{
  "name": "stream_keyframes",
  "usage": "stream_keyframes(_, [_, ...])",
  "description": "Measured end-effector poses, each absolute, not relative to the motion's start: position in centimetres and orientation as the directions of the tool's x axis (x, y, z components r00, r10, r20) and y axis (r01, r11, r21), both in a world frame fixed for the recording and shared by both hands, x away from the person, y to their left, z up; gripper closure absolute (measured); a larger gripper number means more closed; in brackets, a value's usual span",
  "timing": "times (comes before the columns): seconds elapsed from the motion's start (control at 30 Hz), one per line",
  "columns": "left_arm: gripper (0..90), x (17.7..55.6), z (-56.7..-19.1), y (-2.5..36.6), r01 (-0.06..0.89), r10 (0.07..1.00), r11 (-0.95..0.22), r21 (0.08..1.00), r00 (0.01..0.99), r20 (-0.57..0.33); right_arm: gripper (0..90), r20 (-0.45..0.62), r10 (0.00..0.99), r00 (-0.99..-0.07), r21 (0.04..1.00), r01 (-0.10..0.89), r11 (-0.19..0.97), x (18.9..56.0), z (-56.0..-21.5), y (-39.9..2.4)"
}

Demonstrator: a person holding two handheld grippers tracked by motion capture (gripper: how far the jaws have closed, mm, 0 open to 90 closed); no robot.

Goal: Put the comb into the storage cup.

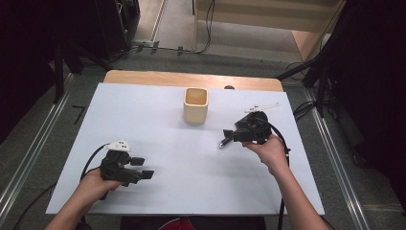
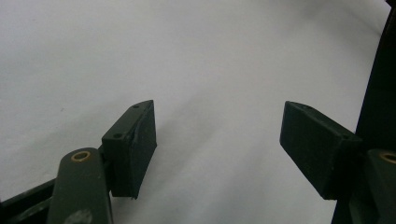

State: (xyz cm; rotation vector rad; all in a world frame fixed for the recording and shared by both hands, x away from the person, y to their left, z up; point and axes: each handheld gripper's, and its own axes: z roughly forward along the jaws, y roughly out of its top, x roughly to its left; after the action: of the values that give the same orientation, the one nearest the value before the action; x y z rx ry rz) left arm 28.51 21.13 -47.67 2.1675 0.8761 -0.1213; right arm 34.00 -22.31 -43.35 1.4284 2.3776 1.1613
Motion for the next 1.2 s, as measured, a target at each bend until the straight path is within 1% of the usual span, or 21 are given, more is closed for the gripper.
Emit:
stream_keyframes(0.3, [28.2,28.5,-47.6,21.2,0.627,0.552,-0.455,0.633,0.756,-0.351,20.0,0.283,0.801,-0.527,0.660,0.713,0.236,35.0,-43.6,-21.5])
stream_keyframes(0.8, [28.2,28.5,-47.6,21.2,0.626,0.551,-0.456,0.633,0.757,-0.351,20.6,0.259,0.812,-0.523,0.650,0.716,0.255,36.9,-44.0,-20.1])
stream_keyframes(1.2, [28.2,28.5,-47.6,21.2,0.626,0.552,-0.455,0.633,0.756,-0.351,22.4,0.266,0.824,-0.501,0.630,0.737,0.245,38.0,-45.0,-19.7])
